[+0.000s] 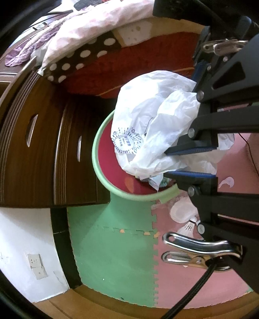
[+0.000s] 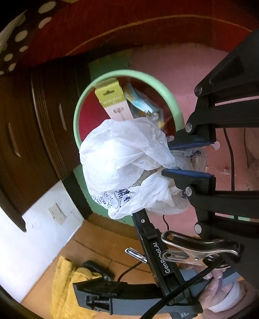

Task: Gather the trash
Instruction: 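Lift and carry the white plastic bag in the right tool over the bucket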

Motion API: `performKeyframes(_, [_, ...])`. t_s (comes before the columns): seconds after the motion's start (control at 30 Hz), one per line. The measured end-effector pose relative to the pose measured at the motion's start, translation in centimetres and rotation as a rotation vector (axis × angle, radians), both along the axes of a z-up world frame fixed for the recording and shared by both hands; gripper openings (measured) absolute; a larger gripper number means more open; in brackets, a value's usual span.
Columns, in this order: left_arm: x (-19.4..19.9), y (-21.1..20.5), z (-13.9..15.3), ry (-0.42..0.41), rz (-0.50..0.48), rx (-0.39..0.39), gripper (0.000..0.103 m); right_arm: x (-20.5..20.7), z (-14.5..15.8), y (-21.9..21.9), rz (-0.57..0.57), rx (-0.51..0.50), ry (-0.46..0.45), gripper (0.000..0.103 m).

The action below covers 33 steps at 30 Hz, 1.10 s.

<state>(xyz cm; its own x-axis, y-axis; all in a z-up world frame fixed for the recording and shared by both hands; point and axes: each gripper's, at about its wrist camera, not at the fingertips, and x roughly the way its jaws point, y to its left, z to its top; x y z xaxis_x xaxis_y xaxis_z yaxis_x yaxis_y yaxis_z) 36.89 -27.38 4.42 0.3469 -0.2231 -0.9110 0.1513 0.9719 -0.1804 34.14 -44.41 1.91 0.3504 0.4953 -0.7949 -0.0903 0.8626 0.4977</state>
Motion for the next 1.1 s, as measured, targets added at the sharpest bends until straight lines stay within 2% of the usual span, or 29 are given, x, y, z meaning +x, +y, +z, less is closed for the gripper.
performKeyframes(0.23, [0.6, -1.7, -0.6, -0.001, -0.020, 0.030, 0.016, 0.7, -1.0, -1.8, -0.044, -0.006, 0.009, 0.021])
performKeyframes(0.77, [1.7, -3.9, -2.7, 0.018, -0.065, 0.076, 0.016, 1.3, -1.9, -2.5, -0.080, -0.048, 0.026, 0.021])
performKeyframes(1.1, [3.3, -4.2, -5.4, 0.061, -0.064, 0.087, 0.016, 2.7, -3.2, -2.2, -0.097, -0.088, 0.026, 0.021])
